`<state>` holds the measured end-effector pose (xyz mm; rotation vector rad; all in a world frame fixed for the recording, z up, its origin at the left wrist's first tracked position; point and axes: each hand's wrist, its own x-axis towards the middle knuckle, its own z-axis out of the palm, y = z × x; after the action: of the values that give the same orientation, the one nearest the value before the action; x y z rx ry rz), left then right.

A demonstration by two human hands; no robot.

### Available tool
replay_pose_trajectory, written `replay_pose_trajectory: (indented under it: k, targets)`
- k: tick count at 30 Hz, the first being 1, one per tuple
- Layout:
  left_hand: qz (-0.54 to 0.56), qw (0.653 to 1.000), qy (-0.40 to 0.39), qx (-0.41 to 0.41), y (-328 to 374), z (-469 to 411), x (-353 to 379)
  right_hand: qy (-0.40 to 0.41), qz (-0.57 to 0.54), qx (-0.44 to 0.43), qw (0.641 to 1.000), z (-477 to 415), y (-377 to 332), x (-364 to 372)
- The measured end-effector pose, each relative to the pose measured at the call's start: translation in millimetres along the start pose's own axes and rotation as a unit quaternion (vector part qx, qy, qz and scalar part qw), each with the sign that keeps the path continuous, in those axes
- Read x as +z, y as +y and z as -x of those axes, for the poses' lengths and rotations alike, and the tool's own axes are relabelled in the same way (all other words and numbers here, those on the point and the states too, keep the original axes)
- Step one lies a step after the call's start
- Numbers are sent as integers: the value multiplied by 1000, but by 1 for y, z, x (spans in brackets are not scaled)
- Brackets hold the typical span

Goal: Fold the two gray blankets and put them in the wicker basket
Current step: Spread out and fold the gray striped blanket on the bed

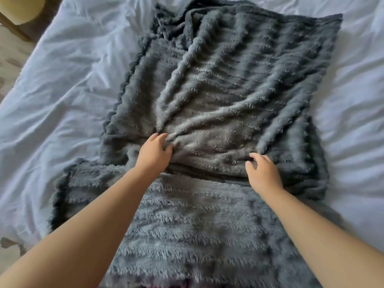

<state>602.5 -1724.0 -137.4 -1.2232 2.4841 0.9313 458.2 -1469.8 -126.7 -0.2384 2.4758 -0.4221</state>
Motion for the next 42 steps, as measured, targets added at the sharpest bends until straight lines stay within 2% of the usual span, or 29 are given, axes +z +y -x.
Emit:
replay_pose_trajectory:
  k: [2,3,4,5,6,7,8,9,11,13,15,16,18,21,22,24,27,29,30,32,35,38,40,42]
  targets:
    - [56,998,10,-16,2,32,-11,-5,-16,16,1000,35,7,-3]
    - [119,992,-3,-46,1,49,-16,-16,-26,32,999,54,11,-4]
    - [220,971,-32,-86,1,66,-21,-26,-40,54,997,75,17,-4]
    - [345,925,-79,-137,2,86,-26,-29,-62,77,995,97,23,-4]
    - [458,859,-136,-182,1,106,-31,-25,-91,99,991,118,29,-3]
    - [542,792,-188,-209,0,128,-35,-19,-127,122,984,139,35,0]
    - [581,749,-230,-219,-4,148,-38,-19,-165,144,975,160,41,3]
    - [586,733,-264,-223,-10,167,-38,-26,-193,165,967,181,49,7]
    - [549,731,-322,-246,-24,204,-33,-72,-189,194,960,218,67,19]
    - [477,733,-379,-301,-43,238,-22,-115,-171,219,954,244,83,34]
    - [408,726,-417,-364,-65,269,-10,-131,-226,262,929,264,95,47]
    - [385,723,-415,-396,-78,283,-3,-135,-272,300,904,272,100,53]
    - [408,699,-357,-465,-105,303,11,-155,-374,386,829,281,109,62]
    - [578,611,-194,-505,-138,317,24,-126,-542,456,695,286,130,80]
    - [634,582,-133,-492,-149,314,27,-82,-609,461,640,286,137,87]
    - [692,552,-20,-465,-170,303,33,34,-708,440,551,281,156,96]
    - [744,499,59,-441,-183,279,27,105,-781,385,481,267,173,101]
    - [765,473,59,-433,-180,266,19,118,-791,385,460,260,175,99]
    - [766,472,53,-433,-176,262,13,122,-790,385,462,259,173,96]
    - [767,484,37,-419,-165,260,-3,125,-777,378,488,260,165,85]
    - [806,502,14,-312,-149,264,-35,153,-786,311,512,270,151,53]
    - [840,506,-8,-195,-148,266,-65,202,-807,247,497,299,143,24]
    - [845,503,8,-179,-150,271,-75,212,-798,271,494,322,138,30]
    - [852,486,21,-192,-156,278,-76,202,-793,301,489,349,131,45]
